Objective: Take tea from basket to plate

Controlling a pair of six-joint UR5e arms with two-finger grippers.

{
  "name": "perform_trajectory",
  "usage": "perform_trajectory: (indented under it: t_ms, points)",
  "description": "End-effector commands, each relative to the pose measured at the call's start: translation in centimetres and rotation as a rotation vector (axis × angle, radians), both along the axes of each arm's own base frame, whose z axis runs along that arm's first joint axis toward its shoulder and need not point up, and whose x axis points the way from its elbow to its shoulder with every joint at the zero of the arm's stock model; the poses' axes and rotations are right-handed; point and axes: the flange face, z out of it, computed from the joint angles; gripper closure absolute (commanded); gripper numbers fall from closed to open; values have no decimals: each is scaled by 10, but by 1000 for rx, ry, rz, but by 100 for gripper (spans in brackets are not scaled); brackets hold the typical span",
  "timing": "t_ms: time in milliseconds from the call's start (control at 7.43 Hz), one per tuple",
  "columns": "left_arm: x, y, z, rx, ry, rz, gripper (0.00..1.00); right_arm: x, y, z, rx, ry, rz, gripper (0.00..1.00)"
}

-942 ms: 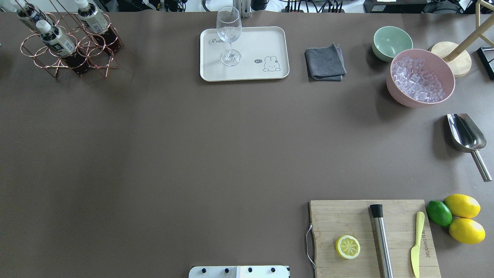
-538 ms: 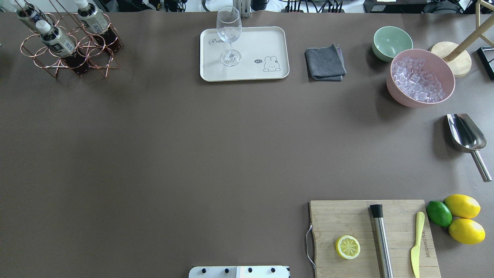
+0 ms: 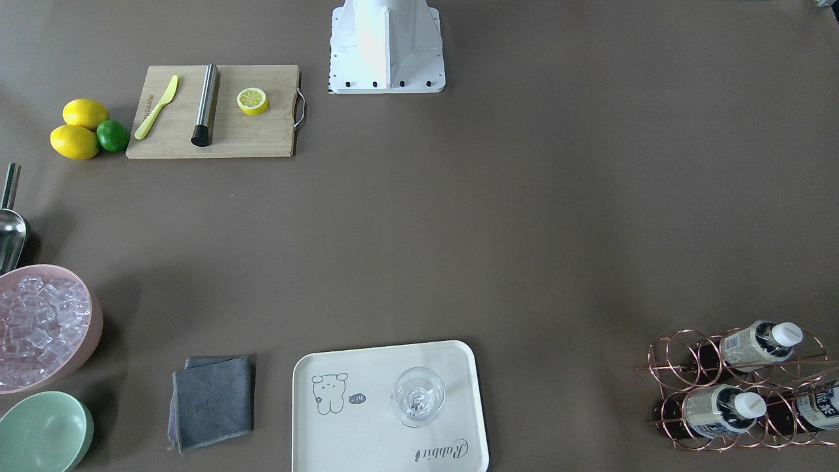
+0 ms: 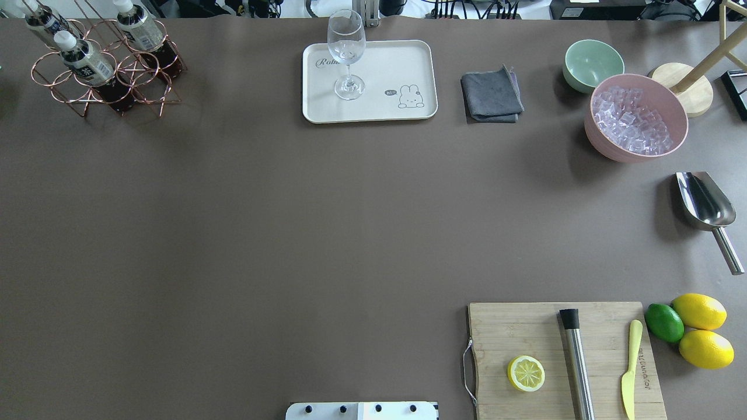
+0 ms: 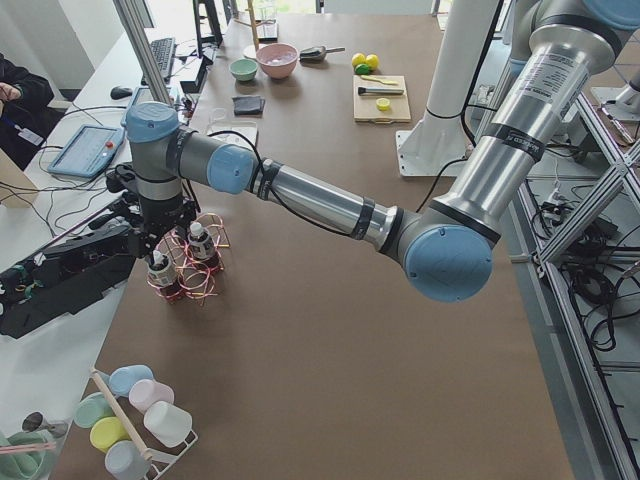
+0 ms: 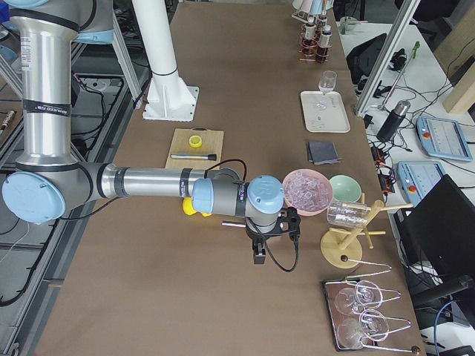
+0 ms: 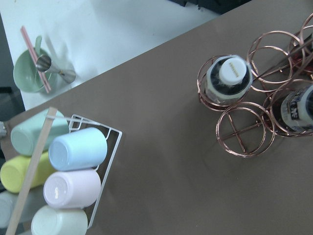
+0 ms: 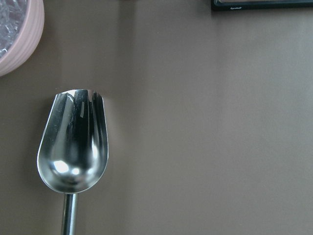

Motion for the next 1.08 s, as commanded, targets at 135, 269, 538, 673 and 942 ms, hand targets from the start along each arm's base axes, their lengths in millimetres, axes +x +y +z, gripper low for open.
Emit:
perform_trajectory:
  t_ms: [135,269,538,673,942]
  points:
    - [17,-16,-64,152,34,231,3,-12,-23,-27,21,-2,1,0]
    - [28,-18,-75,191,98,280,3,-14,-24,-31,30,-2,-2,0]
    - [44,-33,-91,233,86,312,3,-44,-30,-76,31,8,24,0]
    - [48,-51,-105,300,81,333,2,-65,-30,-100,-10,0,69,0]
    - [77,-71,-113,399,55,435,2,-92,-31,-127,15,-9,42,0]
